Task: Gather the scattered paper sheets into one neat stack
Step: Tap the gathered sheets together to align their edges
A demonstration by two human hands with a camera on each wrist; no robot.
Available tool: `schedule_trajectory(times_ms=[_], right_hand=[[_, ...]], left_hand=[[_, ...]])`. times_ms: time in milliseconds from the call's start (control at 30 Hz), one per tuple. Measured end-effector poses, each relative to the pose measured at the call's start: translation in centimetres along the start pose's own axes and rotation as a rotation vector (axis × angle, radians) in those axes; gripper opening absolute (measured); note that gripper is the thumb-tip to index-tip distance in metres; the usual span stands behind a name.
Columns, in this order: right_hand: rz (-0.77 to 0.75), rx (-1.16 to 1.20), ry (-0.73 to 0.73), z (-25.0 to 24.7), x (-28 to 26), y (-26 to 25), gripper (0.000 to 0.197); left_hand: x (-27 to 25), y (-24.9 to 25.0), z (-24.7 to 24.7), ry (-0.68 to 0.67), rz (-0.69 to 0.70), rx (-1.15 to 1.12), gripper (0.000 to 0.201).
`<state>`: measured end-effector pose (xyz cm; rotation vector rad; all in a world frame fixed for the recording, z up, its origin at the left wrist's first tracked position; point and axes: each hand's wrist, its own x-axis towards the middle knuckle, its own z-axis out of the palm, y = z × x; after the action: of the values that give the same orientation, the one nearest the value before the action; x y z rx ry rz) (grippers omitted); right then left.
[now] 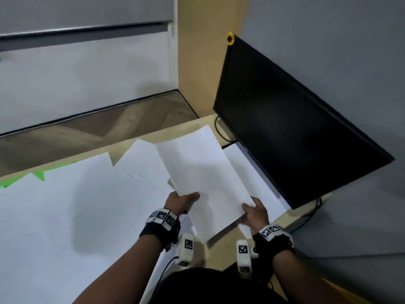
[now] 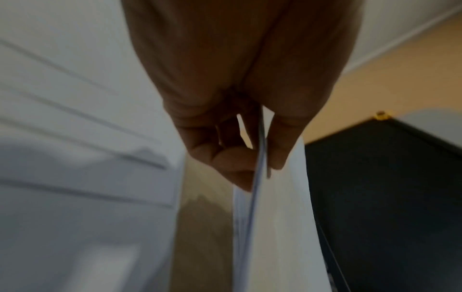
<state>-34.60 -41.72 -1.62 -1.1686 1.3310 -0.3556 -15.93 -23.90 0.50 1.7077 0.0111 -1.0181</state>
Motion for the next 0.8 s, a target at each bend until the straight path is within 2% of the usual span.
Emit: schedule_trajectory(times_ms=[133,233,300,500,667,800], right_hand=[[0.008,-0.147,0.111,-5.6,3.6,0.9,0.035],[0.028,-0.207,0.184,-8.1,5.3,1.2,0.047],[0.020,-0.205,0.275,-9.1,6.0,1.1,0.046],[-0.082,-0.087,0.489,-10.0,7.5,1.6,0.042],[-0.158,-0.062,0.485,-10.3,7.8,1.4,0.038],[-0.121,-0.157,0.547,-11.2,9.2,2.7,0.024]], left_hand=[[1.5,1.8,4.9,-0.021,0.025,0.057,0.012],[2.4,1.7,7.4,-0.031,0.057,0.124,0.023],[3.2,1.0,8.7,-0.032,0.075,0.209,0.033],[4.5,-0.1,11.4,0.021,0.092,0.383,0.022],[4.9,-0.3,12.3,0.098,0.116,0.417,0.020],[5.4,-0.4,11.9,0.192,0.069,0.443,0.045]])
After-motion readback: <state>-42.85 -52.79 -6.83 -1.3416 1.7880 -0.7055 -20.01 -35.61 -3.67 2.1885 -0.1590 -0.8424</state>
